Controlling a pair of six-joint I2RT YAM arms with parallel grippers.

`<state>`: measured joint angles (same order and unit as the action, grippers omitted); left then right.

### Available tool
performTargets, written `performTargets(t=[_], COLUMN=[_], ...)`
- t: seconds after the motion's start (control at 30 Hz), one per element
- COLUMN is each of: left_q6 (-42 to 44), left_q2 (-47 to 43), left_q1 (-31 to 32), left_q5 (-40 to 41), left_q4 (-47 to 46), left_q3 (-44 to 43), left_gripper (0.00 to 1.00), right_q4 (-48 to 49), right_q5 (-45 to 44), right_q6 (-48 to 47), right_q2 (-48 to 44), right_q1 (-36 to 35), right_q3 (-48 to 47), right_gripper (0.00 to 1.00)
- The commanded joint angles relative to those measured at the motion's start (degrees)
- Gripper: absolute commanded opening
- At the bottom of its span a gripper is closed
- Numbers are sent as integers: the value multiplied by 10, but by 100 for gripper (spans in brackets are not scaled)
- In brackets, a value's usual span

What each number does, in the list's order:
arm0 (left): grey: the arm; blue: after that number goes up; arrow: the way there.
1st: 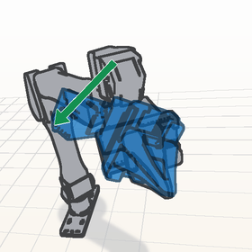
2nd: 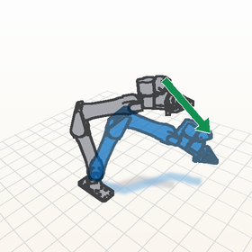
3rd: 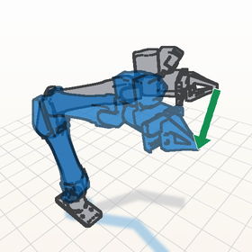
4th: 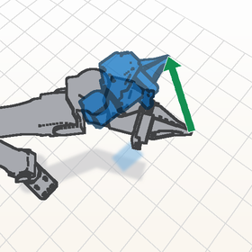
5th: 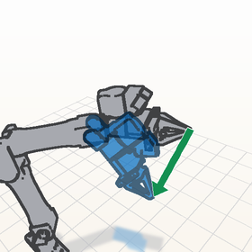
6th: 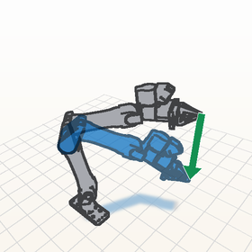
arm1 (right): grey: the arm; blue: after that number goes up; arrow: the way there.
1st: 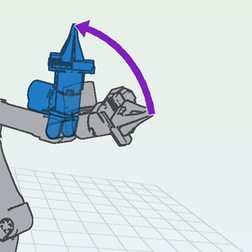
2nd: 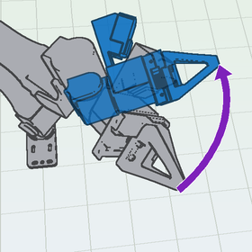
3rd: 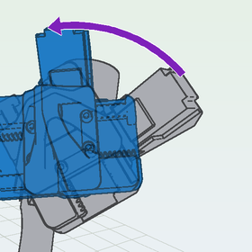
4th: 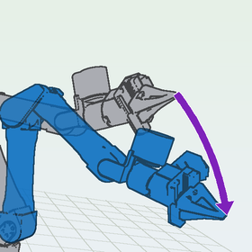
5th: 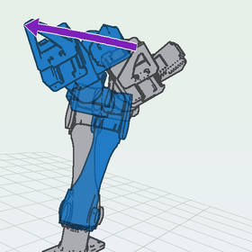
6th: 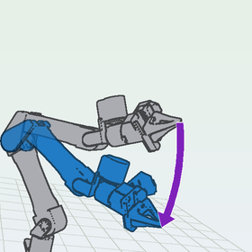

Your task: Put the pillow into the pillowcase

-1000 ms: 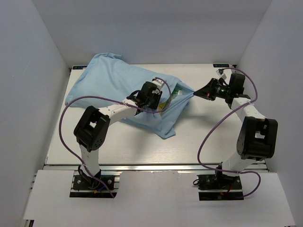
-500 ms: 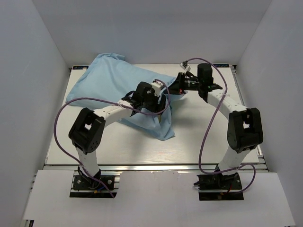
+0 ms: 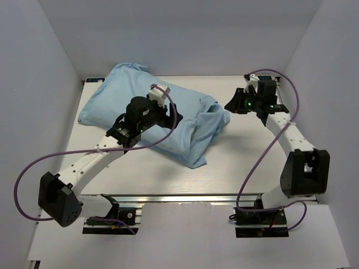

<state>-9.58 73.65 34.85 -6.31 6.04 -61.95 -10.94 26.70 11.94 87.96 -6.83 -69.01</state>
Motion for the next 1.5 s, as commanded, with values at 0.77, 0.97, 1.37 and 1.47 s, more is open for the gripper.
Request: performTargets(t=[0.77, 0.97, 1.37, 1.47], left_q6=[-47, -48, -48, -54], left_q2=[148, 135, 118, 106], left_q1=[46, 47, 46, 47], left_q5=[125, 126, 118, 118], left_q4=[-2, 0, -2, -5], left_q3=[120, 127, 126, 132], left_gripper=[84, 84, 85, 85], right_q4=[-10, 10, -107, -124], right_q5=[-144, -42, -25, -43], right_q6=[-218, -457, -842, -855], right_q2=[-2, -51, -33, 22], right_q1=[-266, -280, -290, -290], right_q3=[151, 181, 129, 96], right_gripper=[89, 89, 75, 69])
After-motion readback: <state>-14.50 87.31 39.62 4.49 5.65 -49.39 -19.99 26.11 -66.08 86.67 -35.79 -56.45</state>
